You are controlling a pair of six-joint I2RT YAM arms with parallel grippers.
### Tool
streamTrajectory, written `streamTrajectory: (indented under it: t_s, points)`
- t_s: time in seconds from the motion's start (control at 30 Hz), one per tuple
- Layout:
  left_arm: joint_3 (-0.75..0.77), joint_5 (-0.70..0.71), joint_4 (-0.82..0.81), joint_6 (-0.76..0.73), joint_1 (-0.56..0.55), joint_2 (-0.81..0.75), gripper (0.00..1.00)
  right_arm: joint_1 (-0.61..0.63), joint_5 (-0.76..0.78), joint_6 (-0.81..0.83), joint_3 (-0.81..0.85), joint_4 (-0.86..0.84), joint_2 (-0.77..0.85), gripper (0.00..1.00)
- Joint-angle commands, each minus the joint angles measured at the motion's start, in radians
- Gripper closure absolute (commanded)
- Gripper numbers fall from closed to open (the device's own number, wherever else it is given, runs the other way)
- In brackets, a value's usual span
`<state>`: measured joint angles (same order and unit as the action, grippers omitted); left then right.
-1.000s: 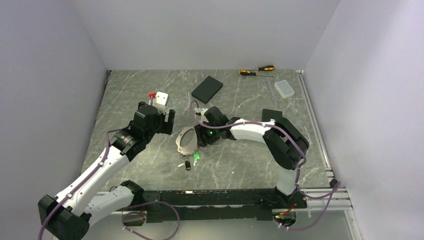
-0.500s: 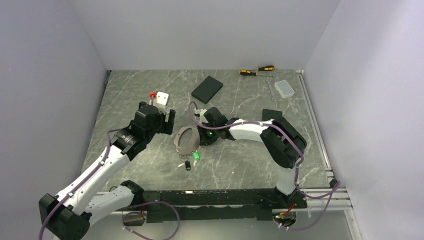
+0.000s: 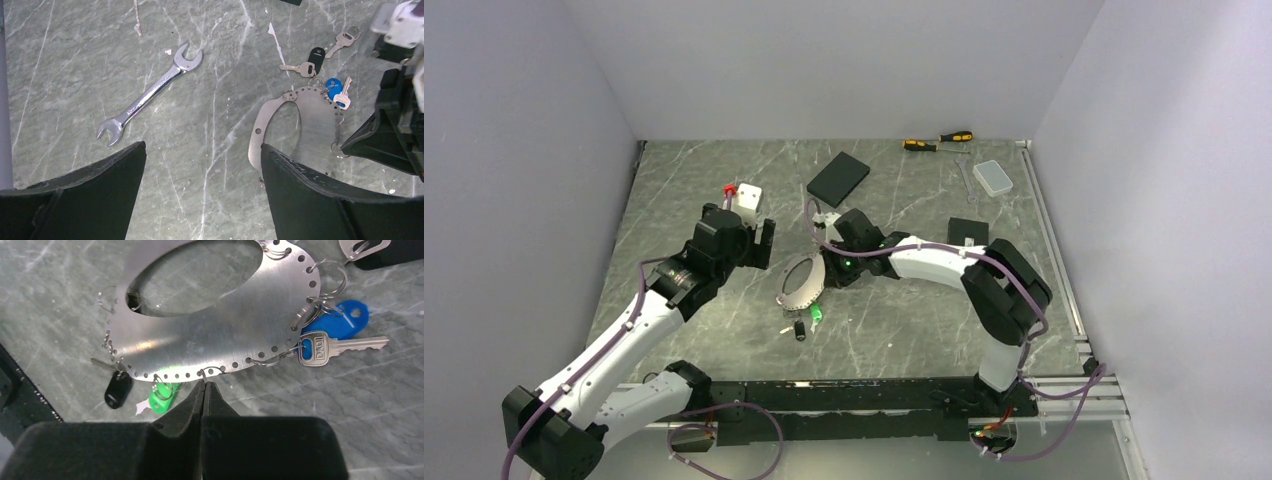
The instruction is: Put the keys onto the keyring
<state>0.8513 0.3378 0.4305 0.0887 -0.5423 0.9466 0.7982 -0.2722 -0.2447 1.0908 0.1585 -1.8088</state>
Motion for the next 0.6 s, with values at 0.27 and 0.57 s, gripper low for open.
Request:
streamTrajectory:
  t_s: [0.27,0.57]
  points:
    - [0.034,-0.033,-0.029,-0.019,0.002,-0.009,0.12,0.001,-0.011,0.000,0.053,0.012,0.163,1.00]
    - [0.013,-0.209,-0.063,-0.056,0.002,-0.037,0.16,0.001,0.036,-0.032,0.115,0.059,0.199,1.00]
